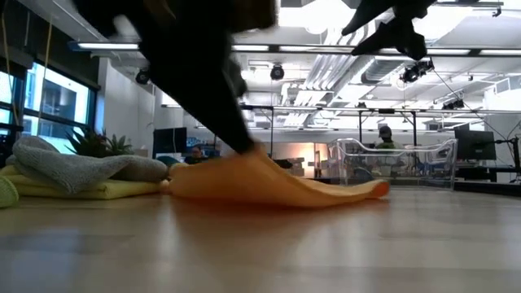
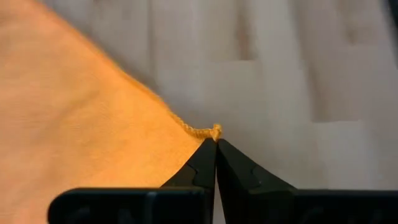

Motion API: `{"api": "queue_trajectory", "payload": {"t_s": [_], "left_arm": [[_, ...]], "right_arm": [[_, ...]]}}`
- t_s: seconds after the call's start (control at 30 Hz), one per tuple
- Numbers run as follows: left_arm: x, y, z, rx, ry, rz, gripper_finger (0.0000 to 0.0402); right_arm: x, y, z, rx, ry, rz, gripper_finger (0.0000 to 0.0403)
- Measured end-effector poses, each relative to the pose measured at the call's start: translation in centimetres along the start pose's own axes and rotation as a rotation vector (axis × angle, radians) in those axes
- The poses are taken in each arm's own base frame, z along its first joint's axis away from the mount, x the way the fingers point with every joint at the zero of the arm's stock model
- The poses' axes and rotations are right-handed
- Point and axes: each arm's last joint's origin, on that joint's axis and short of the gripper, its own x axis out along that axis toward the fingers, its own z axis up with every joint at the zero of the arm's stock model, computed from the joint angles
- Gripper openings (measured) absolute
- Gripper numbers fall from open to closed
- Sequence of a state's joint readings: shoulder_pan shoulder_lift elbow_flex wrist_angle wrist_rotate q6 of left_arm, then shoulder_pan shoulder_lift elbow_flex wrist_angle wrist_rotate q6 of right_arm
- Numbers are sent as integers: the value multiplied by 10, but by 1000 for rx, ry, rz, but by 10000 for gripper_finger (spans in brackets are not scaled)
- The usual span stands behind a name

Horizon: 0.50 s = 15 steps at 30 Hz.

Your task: Fold microfiber towels

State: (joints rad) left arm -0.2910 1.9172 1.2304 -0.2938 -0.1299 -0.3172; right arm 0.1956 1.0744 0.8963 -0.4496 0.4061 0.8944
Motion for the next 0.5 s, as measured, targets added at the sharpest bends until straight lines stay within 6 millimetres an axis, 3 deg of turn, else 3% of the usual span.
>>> {"api": "queue_trajectory", "payload": {"t_s": [0.2,0.33,0.5], "left_arm": [[-40,-8,5,33,-50,59,0],[-71,7,12,14,-69,86,0],[-116,32,19,-28,-113,117,0]], "right_arm": [[17,9,-32,3,193,-29,167],[31,22,-56,-127,247,-20,167],[32,35,-78,-408,185,-11,167]]}}
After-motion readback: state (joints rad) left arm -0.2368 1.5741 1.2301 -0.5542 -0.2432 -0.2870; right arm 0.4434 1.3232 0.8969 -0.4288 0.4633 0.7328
